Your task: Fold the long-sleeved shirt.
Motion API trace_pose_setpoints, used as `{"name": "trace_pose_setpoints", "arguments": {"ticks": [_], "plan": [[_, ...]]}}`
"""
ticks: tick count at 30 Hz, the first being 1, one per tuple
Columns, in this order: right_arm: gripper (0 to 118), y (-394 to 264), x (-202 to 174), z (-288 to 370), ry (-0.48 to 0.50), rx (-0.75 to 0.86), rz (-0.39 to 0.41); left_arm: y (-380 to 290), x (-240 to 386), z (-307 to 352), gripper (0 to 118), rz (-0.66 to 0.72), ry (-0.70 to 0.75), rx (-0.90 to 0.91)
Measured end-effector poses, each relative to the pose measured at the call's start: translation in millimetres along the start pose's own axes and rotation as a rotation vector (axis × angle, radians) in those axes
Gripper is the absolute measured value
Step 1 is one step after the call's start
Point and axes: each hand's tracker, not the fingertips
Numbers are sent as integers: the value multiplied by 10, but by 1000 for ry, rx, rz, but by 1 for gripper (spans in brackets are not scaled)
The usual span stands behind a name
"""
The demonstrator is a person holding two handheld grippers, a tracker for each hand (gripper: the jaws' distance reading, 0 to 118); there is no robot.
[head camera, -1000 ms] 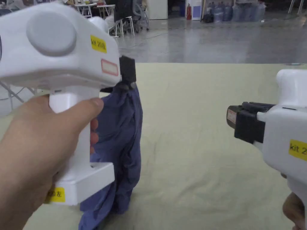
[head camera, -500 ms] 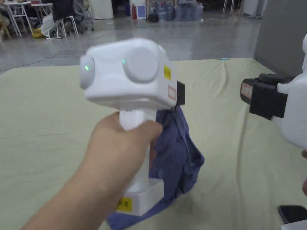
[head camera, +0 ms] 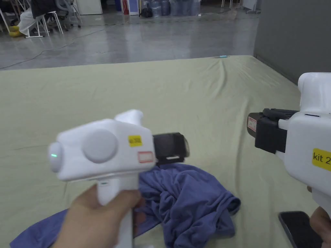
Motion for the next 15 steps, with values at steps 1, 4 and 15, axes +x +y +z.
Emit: {"name": "trace_pose_setpoints", "arguments": {"ticks": [1,4,15], "plan": [[0,-25,-24,9,1,-5,-3,4,-44,229,109,-49,76,16],[0,-186,-116,15,8,-39,-12,-218,-257,696,39,-119,294,49],[0,-545,-291,-135,-16,-151,-39,-574,-1096,310,57,64,257,-105]]}}
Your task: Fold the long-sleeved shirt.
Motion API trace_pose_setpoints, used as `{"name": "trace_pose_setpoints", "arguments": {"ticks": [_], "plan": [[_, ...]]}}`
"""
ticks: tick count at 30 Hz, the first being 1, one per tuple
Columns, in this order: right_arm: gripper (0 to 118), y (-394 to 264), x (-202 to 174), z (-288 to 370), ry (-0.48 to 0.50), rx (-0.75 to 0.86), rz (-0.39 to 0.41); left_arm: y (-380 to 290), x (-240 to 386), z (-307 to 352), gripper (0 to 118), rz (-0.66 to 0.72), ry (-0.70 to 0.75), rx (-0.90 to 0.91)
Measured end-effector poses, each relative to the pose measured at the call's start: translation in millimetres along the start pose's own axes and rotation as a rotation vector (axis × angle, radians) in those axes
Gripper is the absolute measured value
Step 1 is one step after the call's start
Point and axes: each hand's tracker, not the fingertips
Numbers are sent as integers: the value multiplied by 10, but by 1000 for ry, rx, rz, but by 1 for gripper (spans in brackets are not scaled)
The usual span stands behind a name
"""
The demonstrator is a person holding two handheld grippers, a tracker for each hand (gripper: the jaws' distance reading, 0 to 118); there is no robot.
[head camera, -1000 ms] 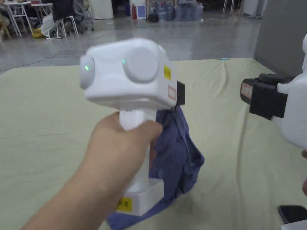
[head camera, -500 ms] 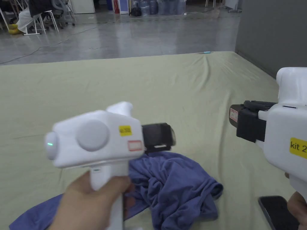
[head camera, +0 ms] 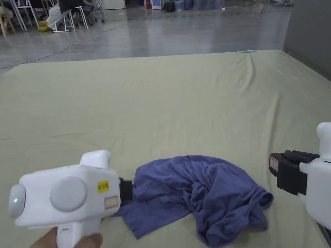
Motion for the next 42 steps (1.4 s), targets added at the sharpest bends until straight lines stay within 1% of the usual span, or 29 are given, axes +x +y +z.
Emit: {"name": "trace_pose_setpoints", "arguments": {"ticks": [1,2,5,8,9,11,13,15,16,18,20,21,22,23,24,25,27,30,31,32,33,35,36,37,38,39,40,41,42], "plan": [[0,-2,4,-19,0,-6,-4,149,-16,-134,94,-5,2,3],[0,-9,9,-45,1,-14,-7,288,-37,-295,97,-4,-1,-5],[0,-50,37,-153,-9,-45,-2,661,-62,-858,97,23,36,-75],[0,-77,114,-275,-34,-78,4,823,-73,-1480,94,3,88,-109],[0,-87,152,-322,-40,-93,3,841,-104,-1693,91,13,99,-149],[0,-97,231,-426,-52,-127,-7,789,-129,-2022,71,29,119,-227],[0,-112,326,-532,-71,-164,-22,705,-158,-2223,55,48,171,-304],[0,-112,402,-630,-85,-187,-32,630,-115,-2163,28,28,195,-276],[0,-108,441,-677,-89,-196,-39,637,-67,-2021,2,15,156,-215],[0,-98,502,-789,-102,-216,-41,630,32,-1886,0,1,111,-234],[0,-66,555,-951,-109,-235,-33,637,143,-1632,0,-44,103,-197],[13,-43,595,-1043,-102,-246,-37,646,196,-1499,0,-67,82,-166],[47,-11,639,-1168,-80,-274,-47,676,237,-1368,0,-85,65,-153],[86,18,682,-1302,-61,-308,-58,703,265,-1253,0,-88,52,-141],[115,47,744,-1499,-40,-369,-79,715,297,-1114,0,-78,33,-121],[116,47,814,-1673,-38,-412,-109,727,325,-997,0,-77,20,-108],[116,31,925,-1976,-34,-443,-151,774,333,-824,0,-79,6,-90],[116,-63,1026,-2408,-83,-607,-214,763,367,-653,0,-110,21,-62],[113,-123,1051,-2511,-73,-645,-242,787,337,-654,0,-122,22,-63],[106,-187,1072,-2588,-65,-672,-274,778,324,-642,0,-126,21,-66],[82,-240,1063,-2632,-74,-710,-309,763,300,-640,0,-122,21,-69],[63,-297,1043,-2650,-74,-733,-364,746,251,-667,0,-112,22,-82],[44,-300,1021,-2648,-131,-735,-345,730,227,-674,0,-112,28,-90],[13,-284,1007,-2584,-172,-690,-307,713,202,-671,0,-112,35,-93],[5,-254,1001,-2565,-169,-691,-295,706,175,-664,0,-109,38,-95],[5,-224,1026,-2544,-132,-688,-299,716,145,-658,0,-100,34,-99],[5,-176,1046,-2500,-54,-682,-363,724,114,-628,0,-82,26,-100],[5,-106,1035,-2425,-50,-672,-388,741,93,-589,0,-70,20,-97],[5,1,1019,-2332,-43,-645,-368,775,82,-535,0,-69,20,-92]]}}
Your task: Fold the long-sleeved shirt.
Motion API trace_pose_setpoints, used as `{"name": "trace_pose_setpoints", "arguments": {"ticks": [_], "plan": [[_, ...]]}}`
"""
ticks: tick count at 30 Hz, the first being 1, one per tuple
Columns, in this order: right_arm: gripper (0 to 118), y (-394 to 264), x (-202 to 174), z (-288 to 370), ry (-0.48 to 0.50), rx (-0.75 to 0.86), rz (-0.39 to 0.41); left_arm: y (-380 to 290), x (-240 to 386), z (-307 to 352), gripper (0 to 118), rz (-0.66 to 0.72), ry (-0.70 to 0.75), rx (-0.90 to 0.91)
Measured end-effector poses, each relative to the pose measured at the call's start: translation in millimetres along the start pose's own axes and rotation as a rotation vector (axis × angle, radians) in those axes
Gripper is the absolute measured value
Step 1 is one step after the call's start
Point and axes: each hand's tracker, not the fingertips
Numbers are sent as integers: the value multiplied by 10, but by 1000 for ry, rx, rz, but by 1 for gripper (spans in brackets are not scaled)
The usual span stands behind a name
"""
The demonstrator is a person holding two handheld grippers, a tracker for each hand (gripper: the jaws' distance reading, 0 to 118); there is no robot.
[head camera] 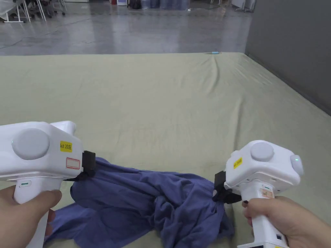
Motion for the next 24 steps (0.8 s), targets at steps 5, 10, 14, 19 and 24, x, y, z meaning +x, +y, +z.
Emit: {"name": "trace_pose_setpoints", "arguments": {"ticks": [5,10,14,19,24], "plan": [[5,289,-401,977,35,196,219,398,-57,377,0,11,-23,55],[5,767,-979,2105,18,394,378,1099,-142,909,0,-44,54,192],[5,1159,-1393,2812,-57,560,433,1754,-216,1400,0,2,50,317],[5,1703,-1923,3505,-115,731,467,2587,-82,1823,0,41,10,398],[5,2017,-2322,4069,-181,873,470,3197,28,2005,0,143,7,448]]}}
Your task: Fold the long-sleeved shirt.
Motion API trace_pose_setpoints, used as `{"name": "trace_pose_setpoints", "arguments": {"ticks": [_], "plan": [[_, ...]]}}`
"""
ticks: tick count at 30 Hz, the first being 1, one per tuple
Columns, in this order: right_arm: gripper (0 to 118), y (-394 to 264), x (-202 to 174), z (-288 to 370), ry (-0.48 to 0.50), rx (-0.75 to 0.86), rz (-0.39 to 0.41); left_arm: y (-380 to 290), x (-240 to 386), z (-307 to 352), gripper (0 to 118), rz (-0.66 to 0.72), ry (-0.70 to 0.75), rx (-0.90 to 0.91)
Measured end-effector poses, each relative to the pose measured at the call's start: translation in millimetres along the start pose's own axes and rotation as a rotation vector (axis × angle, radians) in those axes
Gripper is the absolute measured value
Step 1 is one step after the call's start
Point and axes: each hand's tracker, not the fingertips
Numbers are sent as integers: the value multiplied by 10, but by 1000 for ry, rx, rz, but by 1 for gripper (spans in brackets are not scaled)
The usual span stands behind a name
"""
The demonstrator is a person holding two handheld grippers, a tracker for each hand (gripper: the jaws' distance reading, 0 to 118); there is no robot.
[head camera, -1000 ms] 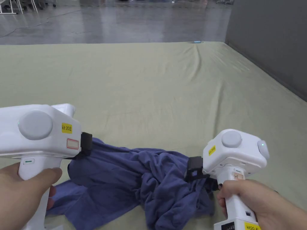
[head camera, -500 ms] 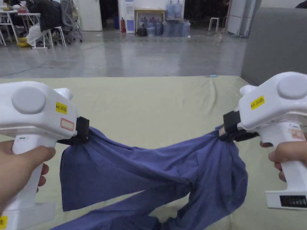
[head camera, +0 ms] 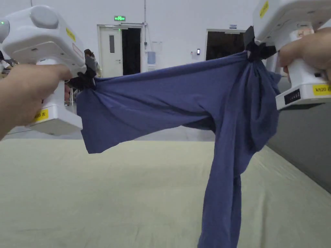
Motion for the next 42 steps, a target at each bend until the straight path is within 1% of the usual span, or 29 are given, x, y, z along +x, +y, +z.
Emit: {"name": "trace_pose_setpoints", "arguments": {"ticks": [1,4,5,8,9,12,15,16,17,18,19,20,22,25,26,28,30,33,35,38,40,42], "plan": [[5,98,-10,35,-19,20,4,-12,137,87,0,7,4,35],[5,214,-11,57,-45,47,24,110,215,146,0,35,-19,101],[5,211,-6,44,-54,44,32,112,209,140,0,39,-23,98],[5,-22,40,-128,-69,8,33,-65,255,28,0,31,-34,77],[5,-185,44,-219,-67,-29,49,-189,232,-59,0,-6,-29,48],[5,-883,48,-561,-63,-128,120,-708,176,-389,0,-94,21,-53],[5,-1814,56,-954,-38,-248,155,-1374,-52,-835,0,-122,28,-192],[5,-2172,56,-1056,-29,-289,150,-1668,-155,-984,0,-144,17,-239],[5,-2481,54,-1128,-15,-331,147,-1795,-320,-1223,0,-149,40,-286],[5,-2854,56,-1184,16,-377,112,-2093,-428,-1365,0,-159,66,-353],[5,-3186,52,-1270,37,-436,95,-2383,-537,-1471,0,-151,79,-415],[5,-3490,27,-1296,59,-481,102,-2638,-638,-1531,0,-126,71,-449],[5,-4045,-35,-1247,69,-528,132,-3046,-838,-1641,0,-109,71,-527],[5,-4583,-63,-1058,122,-600,165,-3502,-998,-1524,0,-151,83,-562],[5,-4710,-78,-954,139,-620,203,-3618,-1047,-1445,0,-152,79,-571],[5,-4887,-114,-643,158,-598,260,-3787,-1110,-1209,0,-188,67,-576],[5,-5017,-155,-369,190,-608,313,-3924,-1141,-891,0,-196,57,-568],[5,-5182,-237,-98,196,-622,354,-4171,-1195,-513,0,-224,55,-583],[5,-5319,-298,4,216,-643,363,-4357,-1240,-379,0,-241,55,-607],[5,-5558,-374,-21,201,-687,372,-4700,-1280,-264,0,-289,79,-638],[5,-5726,-398,-56,198,-718,383,-4879,-1341,-271,0,-277,81,-652],[5,-5817,-410,-102,189,-723,385,-4994,-1393,-285,0,-235,80,-664]]}}
